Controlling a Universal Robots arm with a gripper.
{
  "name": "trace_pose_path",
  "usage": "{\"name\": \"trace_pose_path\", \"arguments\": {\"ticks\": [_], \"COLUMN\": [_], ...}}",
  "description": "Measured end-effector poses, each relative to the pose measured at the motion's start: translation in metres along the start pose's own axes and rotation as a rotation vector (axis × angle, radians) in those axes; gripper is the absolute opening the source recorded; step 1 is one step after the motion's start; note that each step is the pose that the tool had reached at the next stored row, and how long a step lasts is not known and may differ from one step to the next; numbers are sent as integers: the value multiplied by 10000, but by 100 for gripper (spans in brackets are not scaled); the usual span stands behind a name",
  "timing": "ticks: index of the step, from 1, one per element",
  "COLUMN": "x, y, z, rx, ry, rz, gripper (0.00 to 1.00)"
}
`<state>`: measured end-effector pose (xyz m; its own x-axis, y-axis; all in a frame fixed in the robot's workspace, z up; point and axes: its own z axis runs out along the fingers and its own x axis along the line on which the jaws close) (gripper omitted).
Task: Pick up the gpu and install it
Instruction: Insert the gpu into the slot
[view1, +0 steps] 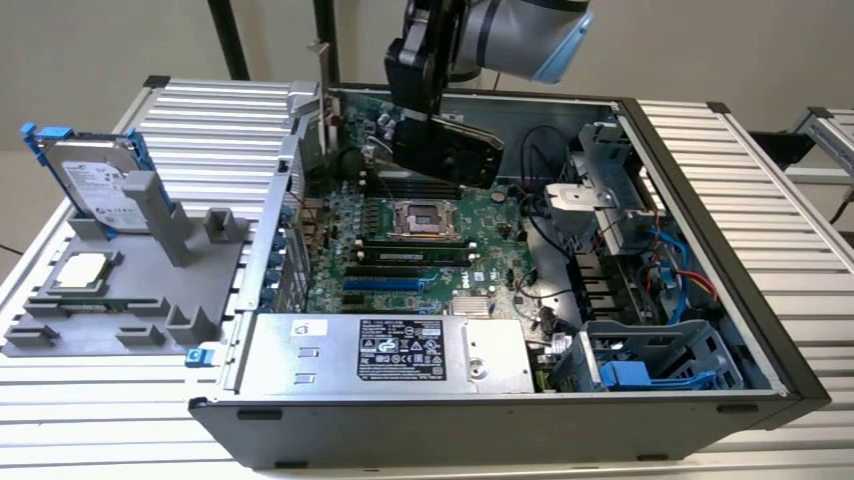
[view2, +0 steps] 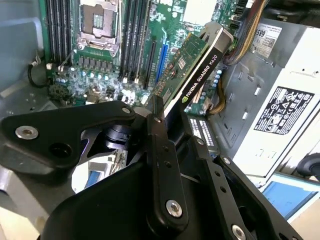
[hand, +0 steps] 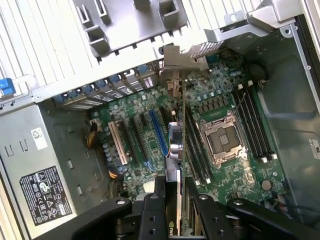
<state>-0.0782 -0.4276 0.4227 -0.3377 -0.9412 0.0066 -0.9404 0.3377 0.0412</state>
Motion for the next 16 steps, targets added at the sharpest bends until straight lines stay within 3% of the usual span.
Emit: {"name": "trace_pose_path", "arguments": {"ticks": [16], "x": [0], "y": [0], "z": [0], "rx": [7], "ry": [45], "rz": [-1073], "gripper": [0]}}
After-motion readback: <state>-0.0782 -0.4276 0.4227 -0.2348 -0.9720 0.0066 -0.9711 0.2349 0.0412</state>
